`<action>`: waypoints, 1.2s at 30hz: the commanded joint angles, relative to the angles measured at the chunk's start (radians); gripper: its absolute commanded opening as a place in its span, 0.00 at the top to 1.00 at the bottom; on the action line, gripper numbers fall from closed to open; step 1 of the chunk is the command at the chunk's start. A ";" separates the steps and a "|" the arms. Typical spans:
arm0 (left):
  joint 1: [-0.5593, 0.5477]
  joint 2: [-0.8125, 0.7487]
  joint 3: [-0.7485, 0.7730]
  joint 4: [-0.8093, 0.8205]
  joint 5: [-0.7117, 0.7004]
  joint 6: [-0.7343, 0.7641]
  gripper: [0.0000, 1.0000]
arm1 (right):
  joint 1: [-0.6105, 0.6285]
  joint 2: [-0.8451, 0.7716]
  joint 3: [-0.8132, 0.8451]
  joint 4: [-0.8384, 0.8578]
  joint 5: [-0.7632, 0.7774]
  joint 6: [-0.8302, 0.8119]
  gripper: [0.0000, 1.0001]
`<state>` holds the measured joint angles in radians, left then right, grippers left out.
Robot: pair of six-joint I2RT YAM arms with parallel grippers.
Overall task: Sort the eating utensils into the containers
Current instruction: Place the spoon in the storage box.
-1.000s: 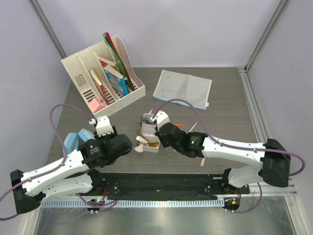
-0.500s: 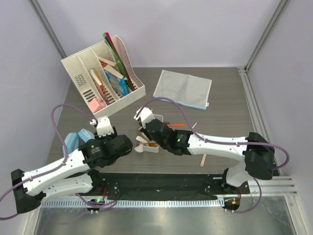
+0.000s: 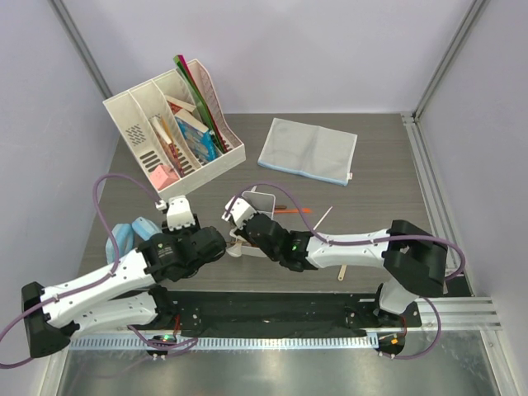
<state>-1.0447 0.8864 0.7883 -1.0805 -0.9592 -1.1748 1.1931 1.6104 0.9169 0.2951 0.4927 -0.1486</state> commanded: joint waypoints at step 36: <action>0.008 0.068 0.019 0.123 -0.036 0.078 0.57 | -0.118 -0.623 -0.072 -0.953 0.394 0.891 0.46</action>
<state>-1.0439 0.9470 0.7891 -0.9981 -0.9604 -1.1152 1.1236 0.9695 0.8001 -0.2924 0.9066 0.4019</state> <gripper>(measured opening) 0.433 0.544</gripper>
